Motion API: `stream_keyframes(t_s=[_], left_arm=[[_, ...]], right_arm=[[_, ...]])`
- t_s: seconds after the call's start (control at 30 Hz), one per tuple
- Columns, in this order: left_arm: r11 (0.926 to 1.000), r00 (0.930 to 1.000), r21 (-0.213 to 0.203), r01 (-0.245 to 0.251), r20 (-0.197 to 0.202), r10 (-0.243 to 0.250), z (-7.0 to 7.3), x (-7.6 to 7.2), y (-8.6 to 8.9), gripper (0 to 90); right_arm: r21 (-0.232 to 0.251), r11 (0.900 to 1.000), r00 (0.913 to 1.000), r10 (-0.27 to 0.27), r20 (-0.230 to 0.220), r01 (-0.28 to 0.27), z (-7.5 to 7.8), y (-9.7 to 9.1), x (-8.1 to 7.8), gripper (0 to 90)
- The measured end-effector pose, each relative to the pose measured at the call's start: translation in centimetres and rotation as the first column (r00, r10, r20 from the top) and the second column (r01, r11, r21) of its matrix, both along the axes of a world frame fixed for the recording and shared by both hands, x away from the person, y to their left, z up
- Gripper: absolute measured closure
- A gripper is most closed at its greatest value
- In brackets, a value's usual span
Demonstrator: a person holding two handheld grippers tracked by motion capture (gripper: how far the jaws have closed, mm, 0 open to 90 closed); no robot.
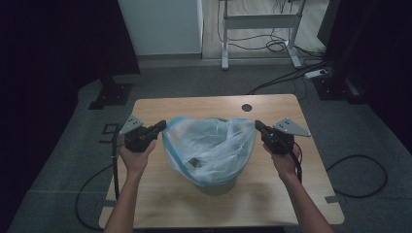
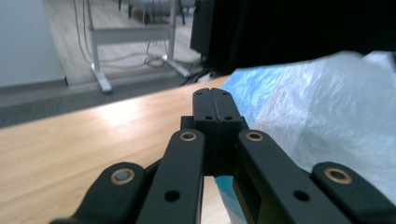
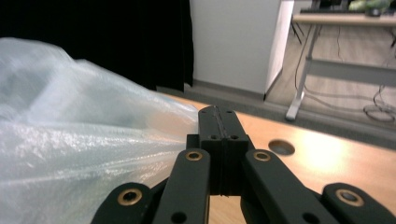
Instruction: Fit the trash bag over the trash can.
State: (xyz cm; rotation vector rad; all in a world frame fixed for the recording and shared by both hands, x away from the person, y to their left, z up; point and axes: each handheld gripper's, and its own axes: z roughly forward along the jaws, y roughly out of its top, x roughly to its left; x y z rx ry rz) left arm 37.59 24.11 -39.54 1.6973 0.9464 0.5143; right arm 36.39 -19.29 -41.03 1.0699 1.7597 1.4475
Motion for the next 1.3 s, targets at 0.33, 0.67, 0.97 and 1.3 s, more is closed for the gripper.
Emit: stream_keyframes(t_s=[0.33, 0.67, 0.97, 1.3], left_arm=[[0.9985, 0.9947, 0.054, 0.01, -0.102, -0.005, -2.3, 1.0, -1.2, 89.9], [0.9938, 0.9852, 0.101, 0.047, -0.169, -0.03, -4.3, 1.4, -2.8, 89.9], [0.9965, 0.9923, 0.073, 0.04, -0.12, -0.031, -3.5, 0.7, -2.4, 89.9], [0.9976, 0.9915, 0.047, 0.052, -0.122, -0.046, -3.3, 0.6, -2.2, 89.8]], right_arm=[[0.0, 0.9998, 0.9903, 0.022, -0.137, -0.022, -4.0, 0.8, 1.2, 89.3], [0.0, 0.9986, 0.9788, 0.052, -0.198, -0.053, -5.5, 1.6, 1.1, 89.2], [0.011, 0.9994, 0.9815, 0.034, -0.189, -0.033, -5.4, 1.0, 0.9, 89.2], [0.035, 0.999, 0.9819, 0.034, -0.186, -0.028, -5.6, 0.3, 0.6, 89.1]])
